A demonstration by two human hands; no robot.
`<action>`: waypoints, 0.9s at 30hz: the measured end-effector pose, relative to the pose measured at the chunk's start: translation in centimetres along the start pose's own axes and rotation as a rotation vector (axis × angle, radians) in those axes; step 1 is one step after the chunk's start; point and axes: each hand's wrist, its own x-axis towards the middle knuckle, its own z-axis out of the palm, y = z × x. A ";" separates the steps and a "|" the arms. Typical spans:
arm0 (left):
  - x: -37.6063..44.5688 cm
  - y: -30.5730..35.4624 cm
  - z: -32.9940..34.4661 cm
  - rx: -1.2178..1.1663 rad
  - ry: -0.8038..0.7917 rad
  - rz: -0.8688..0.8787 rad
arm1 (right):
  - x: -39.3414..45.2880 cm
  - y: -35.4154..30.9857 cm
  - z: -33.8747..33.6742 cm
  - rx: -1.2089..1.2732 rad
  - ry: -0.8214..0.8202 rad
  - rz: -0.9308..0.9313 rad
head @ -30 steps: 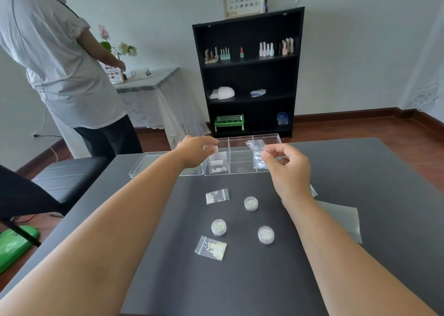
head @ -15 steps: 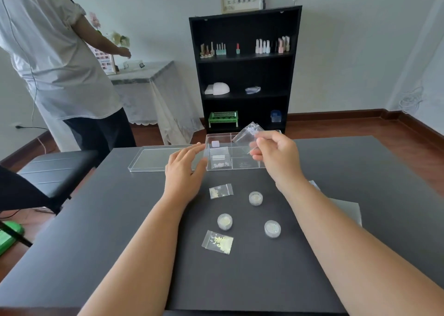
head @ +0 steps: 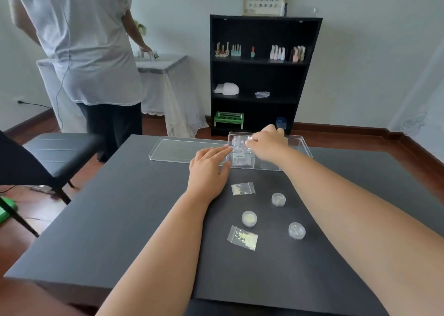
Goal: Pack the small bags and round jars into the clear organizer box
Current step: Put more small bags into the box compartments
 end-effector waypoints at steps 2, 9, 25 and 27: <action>0.0 0.0 0.0 -0.011 -0.004 -0.005 | -0.2 0.3 0.2 -0.006 0.015 0.001; 0.3 -0.6 -0.3 -0.026 -0.047 -0.006 | -4.9 3.6 -2.4 0.091 0.307 -0.062; -0.2 0.1 0.0 0.000 -0.024 0.009 | -22.2 19.9 -4.2 0.351 -0.097 0.187; -0.5 0.3 -0.1 0.027 -0.035 0.026 | -22.2 19.7 -3.9 0.331 -0.051 0.180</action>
